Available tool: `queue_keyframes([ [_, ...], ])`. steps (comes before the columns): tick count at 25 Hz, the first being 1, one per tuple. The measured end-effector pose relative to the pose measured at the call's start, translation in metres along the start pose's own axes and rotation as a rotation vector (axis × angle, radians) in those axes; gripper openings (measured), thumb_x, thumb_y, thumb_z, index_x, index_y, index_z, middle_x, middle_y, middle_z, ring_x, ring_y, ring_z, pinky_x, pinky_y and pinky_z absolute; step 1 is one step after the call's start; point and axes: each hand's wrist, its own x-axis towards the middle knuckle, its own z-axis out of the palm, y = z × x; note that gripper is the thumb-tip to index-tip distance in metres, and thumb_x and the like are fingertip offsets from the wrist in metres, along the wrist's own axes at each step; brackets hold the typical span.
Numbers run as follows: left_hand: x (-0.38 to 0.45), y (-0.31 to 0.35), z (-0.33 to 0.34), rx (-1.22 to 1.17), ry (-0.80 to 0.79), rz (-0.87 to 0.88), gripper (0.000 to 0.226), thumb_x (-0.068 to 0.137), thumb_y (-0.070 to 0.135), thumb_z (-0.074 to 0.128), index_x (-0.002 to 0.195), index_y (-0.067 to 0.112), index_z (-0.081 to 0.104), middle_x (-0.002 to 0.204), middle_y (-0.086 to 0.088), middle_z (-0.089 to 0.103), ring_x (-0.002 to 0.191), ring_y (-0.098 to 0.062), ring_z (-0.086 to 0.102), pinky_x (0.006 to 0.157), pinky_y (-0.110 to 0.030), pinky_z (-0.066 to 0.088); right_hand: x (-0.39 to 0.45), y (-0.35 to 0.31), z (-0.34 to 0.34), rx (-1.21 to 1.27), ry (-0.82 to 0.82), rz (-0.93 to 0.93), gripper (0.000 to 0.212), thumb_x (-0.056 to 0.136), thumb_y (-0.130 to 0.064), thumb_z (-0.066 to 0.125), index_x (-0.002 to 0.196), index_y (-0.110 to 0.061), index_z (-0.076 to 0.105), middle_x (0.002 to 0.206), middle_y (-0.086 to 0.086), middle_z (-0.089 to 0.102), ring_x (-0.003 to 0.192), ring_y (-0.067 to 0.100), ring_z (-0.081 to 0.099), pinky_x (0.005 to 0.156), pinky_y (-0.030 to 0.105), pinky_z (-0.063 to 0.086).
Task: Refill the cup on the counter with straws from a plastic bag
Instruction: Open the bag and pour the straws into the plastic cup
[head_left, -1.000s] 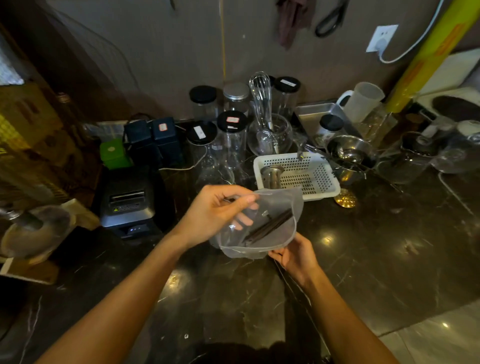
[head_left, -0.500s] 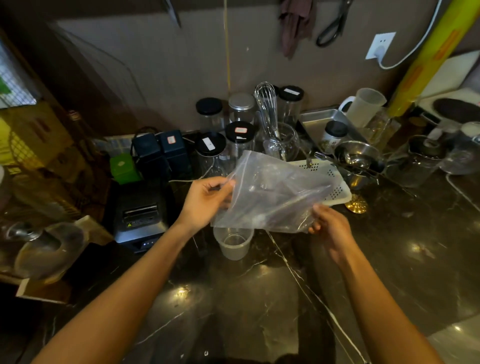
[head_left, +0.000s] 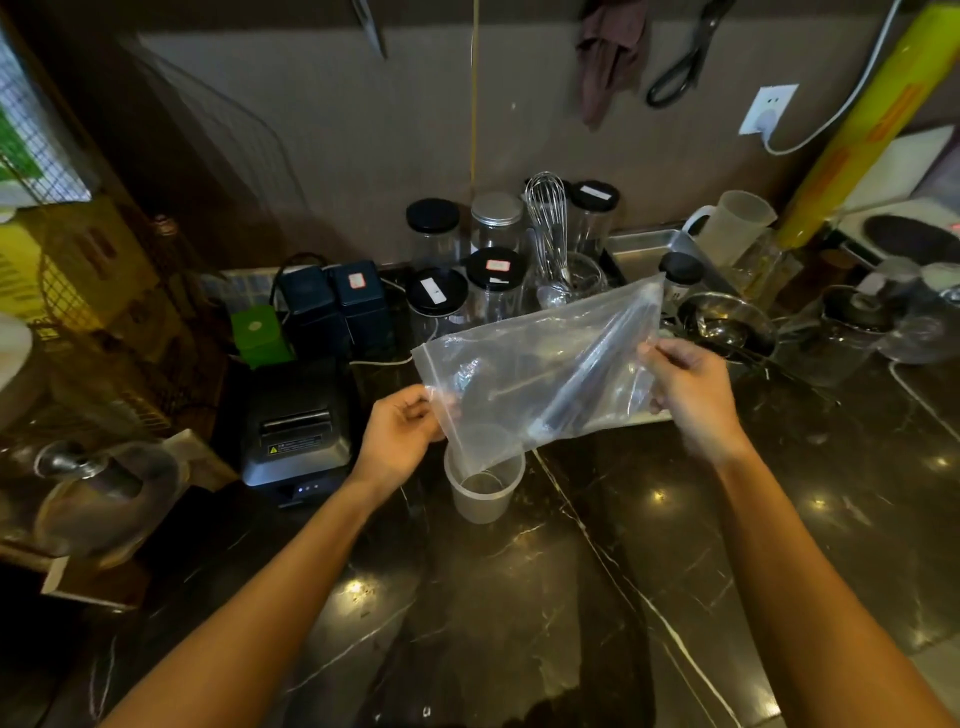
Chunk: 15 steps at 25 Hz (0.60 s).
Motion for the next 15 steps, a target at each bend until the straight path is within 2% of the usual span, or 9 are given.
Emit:
queue_keyframes([
  [2,-0.002,-0.001,0.0,-0.017,0.003,-0.021,0.021,0.097,0.005,0.064,0.114,0.015,0.073,0.109,0.003,0.078,0.104,-0.011,0.076,0.084,-0.027,0.064,0.003,-0.013,0.002,-0.02,0.029,-0.056,0.02,0.103,-0.027,0.064,0.112,-0.015,0.076,0.085,0.005,0.069,0.058,0.005,0.058,0.053,0.025,0.048],
  [6,-0.004,-0.011,0.0,0.02,0.067,-0.074,0.014,0.098,0.014,0.065,0.1,0.022,0.076,0.106,0.0,0.079,0.101,-0.015,0.077,0.089,-0.036,0.064,0.009,-0.034,0.009,-0.126,0.035,-0.16,0.017,0.101,-0.029,0.067,0.107,-0.019,0.08,0.083,-0.012,0.072,0.068,-0.001,0.061,0.066,0.026,0.047],
  [10,-0.005,-0.023,-0.001,0.029,0.094,-0.116,0.013,0.1,0.016,0.064,0.103,0.014,0.077,0.105,-0.007,0.079,0.101,-0.024,0.076,0.088,-0.043,0.064,0.007,-0.053,0.02,-0.231,-0.009,-0.305,0.012,0.101,-0.025,0.067,0.103,-0.023,0.078,0.089,0.001,0.076,0.083,0.017,0.07,0.078,0.036,0.054],
  [13,-0.008,-0.031,-0.005,0.027,0.077,-0.121,0.021,0.099,0.015,0.065,0.118,0.011,0.072,0.111,-0.008,0.077,0.107,-0.029,0.074,0.088,-0.044,0.064,0.008,-0.061,0.028,-0.318,-0.034,-0.357,0.017,0.102,-0.025,0.065,0.092,-0.019,0.077,0.075,0.003,0.071,0.066,0.013,0.062,0.067,0.034,0.048],
  [15,-0.014,-0.033,-0.006,0.011,0.061,-0.039,0.029,0.097,0.011,0.067,0.126,0.011,0.069,0.118,-0.005,0.076,0.112,-0.023,0.074,0.09,-0.039,0.063,0.01,-0.065,0.028,-0.354,-0.013,-0.36,0.021,0.102,-0.028,0.066,0.092,-0.015,0.079,0.076,0.009,0.072,0.068,0.024,0.065,0.066,0.04,0.05],
])
